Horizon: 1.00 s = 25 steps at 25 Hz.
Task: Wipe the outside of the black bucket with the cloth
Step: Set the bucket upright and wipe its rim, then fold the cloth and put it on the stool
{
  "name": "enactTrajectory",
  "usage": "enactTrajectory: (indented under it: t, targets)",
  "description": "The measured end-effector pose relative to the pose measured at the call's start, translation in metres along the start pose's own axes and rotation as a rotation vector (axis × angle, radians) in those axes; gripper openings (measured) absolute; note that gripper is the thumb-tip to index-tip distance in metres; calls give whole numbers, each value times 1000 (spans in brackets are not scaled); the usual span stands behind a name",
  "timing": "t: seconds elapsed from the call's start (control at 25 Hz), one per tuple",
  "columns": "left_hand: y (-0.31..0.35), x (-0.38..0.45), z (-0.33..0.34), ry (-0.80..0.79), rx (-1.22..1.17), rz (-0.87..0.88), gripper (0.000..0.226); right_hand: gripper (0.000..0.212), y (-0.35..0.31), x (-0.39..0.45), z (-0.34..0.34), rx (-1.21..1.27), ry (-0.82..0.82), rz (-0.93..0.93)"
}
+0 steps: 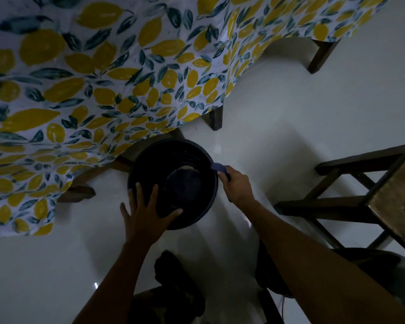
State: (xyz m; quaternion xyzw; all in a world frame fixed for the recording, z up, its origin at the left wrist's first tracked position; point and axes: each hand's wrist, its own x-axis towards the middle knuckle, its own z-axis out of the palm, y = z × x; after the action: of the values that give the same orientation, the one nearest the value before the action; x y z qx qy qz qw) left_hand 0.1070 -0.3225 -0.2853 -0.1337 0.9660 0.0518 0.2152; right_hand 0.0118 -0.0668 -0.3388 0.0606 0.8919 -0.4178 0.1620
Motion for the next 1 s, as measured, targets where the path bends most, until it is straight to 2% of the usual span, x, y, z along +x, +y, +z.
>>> enactTrajectory:
  t: [0.12, 0.24, 0.4, 0.6, 0.8, 1.0]
  targets:
    - [31, 1, -29, 130, 62, 73, 105, 37, -16, 4, -28, -172, -1, -153]
    - [69, 2, -64, 194, 123, 133, 104, 37, -44, 2, -64, -204, 66, -254]
    - [118, -13, -113, 263, 187, 211, 103, 36, -73, -13, -120, -228, 179, -271]
    - [193, -54, -167, 416, 117, 364, 100, 36, -91, -53, -220, -190, 361, -315]
    - [299, -110, -200, 317, 89, 493, 100, 31, -58, -111, -326, -251, 484, -281]
    - [397, -158, -189, 193, -107, 581, 88, 31, 8, -172, -392, -248, 554, -256]
